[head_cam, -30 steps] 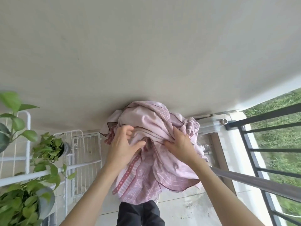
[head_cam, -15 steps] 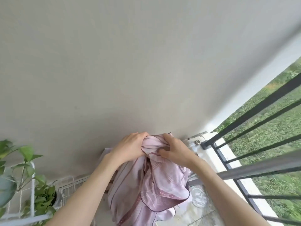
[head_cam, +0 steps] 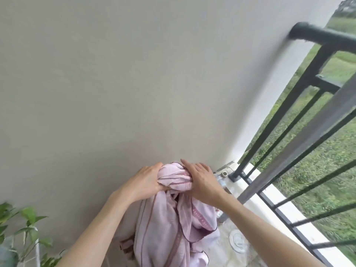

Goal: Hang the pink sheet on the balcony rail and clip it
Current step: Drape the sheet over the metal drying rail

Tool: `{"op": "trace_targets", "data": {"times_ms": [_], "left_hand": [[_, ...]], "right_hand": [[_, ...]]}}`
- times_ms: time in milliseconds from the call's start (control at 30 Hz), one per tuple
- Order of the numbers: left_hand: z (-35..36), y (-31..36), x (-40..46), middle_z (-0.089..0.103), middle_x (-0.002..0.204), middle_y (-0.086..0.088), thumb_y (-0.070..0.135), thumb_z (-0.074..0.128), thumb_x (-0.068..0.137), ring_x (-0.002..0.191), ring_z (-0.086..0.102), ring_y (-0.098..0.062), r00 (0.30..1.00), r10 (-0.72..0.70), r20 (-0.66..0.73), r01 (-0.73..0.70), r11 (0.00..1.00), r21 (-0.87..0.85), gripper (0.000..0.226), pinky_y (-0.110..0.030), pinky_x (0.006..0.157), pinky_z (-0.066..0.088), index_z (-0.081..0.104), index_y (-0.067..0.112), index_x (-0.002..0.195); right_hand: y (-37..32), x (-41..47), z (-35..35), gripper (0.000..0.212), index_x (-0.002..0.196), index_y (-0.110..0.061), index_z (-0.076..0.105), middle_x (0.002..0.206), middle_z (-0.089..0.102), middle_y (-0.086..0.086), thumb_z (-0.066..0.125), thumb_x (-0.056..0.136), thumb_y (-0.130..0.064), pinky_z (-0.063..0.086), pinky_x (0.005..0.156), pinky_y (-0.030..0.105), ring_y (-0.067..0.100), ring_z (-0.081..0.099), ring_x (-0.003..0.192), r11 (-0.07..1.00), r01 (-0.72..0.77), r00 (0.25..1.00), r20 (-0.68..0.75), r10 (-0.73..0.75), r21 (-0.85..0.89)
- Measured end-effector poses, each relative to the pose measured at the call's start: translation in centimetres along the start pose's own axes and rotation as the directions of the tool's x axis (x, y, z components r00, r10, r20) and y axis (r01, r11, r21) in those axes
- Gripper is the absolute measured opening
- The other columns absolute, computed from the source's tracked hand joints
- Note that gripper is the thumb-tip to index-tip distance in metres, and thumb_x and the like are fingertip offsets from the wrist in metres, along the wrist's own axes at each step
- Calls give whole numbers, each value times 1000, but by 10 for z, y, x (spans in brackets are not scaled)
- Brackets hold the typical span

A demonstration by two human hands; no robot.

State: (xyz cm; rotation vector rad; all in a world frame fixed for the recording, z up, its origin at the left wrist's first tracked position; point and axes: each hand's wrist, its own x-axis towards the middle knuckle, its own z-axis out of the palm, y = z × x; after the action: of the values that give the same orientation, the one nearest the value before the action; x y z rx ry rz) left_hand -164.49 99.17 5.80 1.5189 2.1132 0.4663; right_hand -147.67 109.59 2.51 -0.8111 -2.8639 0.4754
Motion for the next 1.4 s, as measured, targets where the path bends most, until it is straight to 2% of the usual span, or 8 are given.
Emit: {"op": "trace_targets", "data": {"times_ms": [233,400,567,733,900,1133,1267,1400], "left_hand": [[-39,16,-11,57,114,4,37,78,68,109,53,-18,995,-76,-63,63,980,-189,61,-23,77,40,42,22,115],[-61,52,-18,29,150,3,49,80,58,135,33,-18,964,-113,-242,32,948,-315,120,-32,106,32,-1,32,145],[-93,73,-9,63,108,4,31,86,55,105,60,-21,826,-145,-544,-140,883,-449,75,-25,79,43,46,26,119],[-150,75,-9,66,103,7,36,81,39,93,63,-9,852,24,-522,-317,817,-481,70,-23,81,49,55,28,103],[-175,78,-16,72,96,7,18,82,36,89,65,-4,886,136,-443,-395,721,-569,71,-12,72,49,61,19,103],[-183,79,-28,70,106,9,-1,75,56,99,62,-4,942,319,-108,-318,738,-595,59,-14,79,48,63,19,110],[-189,76,-33,67,114,-3,29,89,48,103,62,-13,938,343,43,-240,735,-634,70,-21,84,49,65,17,112],[-192,76,-35,68,114,-5,59,85,36,103,64,-17,965,260,37,-147,651,-745,81,-24,80,53,70,19,104]], "right_hand": [[-4,35,-69,55,115,-12,60,104,67,4,52,62,-3,41,89,45,27,60,97,934,240,934,-200,-297,-265],[-29,57,-122,53,116,-7,61,110,66,10,41,68,-5,46,85,43,31,56,102,962,262,895,-354,-272,-75],[-51,70,-175,49,118,-6,60,109,66,11,43,74,7,45,86,35,29,53,100,945,320,862,-394,-318,-62],[-59,68,-207,57,134,-18,45,126,55,0,60,80,-7,33,98,22,17,41,117,948,214,957,-247,-154,235],[-53,52,-211,89,144,-25,26,136,46,-10,77,73,-10,34,105,20,4,44,123,781,76,994,12,-107,620],[-38,52,-215,22,85,-24,65,80,67,-13,80,70,-19,49,73,19,4,62,75,780,7,982,143,-123,626],[-33,57,-218,49,87,-9,66,83,69,1,79,50,-38,51,72,25,14,64,77,677,-16,978,154,-144,736],[-46,63,-239,25,71,-12,65,64,67,-7,79,63,-31,49,60,18,5,61,60,655,-2,986,109,-123,755]]}}
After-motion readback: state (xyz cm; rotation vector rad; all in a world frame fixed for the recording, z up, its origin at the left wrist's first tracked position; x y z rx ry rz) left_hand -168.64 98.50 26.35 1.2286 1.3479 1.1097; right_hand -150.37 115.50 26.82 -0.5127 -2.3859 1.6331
